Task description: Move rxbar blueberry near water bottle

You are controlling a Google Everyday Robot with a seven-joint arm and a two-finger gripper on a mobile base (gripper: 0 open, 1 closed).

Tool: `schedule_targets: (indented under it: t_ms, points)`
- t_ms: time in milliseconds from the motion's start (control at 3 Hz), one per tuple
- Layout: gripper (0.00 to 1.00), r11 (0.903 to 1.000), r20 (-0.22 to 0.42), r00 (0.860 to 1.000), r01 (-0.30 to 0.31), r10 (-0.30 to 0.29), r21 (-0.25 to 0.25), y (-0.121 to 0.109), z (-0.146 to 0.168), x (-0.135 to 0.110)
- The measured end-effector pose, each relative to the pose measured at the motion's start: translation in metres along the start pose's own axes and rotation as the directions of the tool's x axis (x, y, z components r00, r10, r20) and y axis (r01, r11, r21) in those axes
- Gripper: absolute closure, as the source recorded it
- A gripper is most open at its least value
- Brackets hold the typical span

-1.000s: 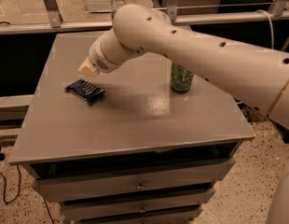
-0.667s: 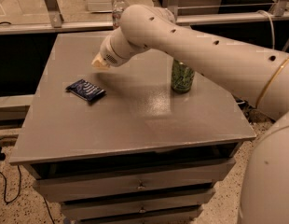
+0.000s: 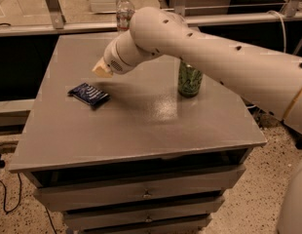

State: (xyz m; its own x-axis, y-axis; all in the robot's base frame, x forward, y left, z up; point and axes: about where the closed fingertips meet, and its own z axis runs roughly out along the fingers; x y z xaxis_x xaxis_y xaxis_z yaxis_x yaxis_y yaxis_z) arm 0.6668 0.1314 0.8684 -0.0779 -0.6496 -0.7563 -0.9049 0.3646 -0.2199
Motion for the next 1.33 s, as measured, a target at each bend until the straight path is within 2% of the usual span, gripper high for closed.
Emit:
schedule_targets:
  t_ms: [333, 667, 1000, 1333]
  points:
    - [0.35, 0.9969, 0.05, 0.997, -0.055, 0.058, -0.056, 0.036, -0.011, -0.005]
    - [0.12, 0.9903, 0.098, 0.991, -0.083, 0.094, -0.111, 0.067, -0.014, -0.015]
    - [0.0, 0.9844, 0.117, 0.987, -0.088, 0.106, -0.152, 0.091, -0.003, -0.022]
    - [0.0, 0.9791, 0.101, 0.987, -0.104, 0.123, -0.175, 0.106, 0.015, -0.018]
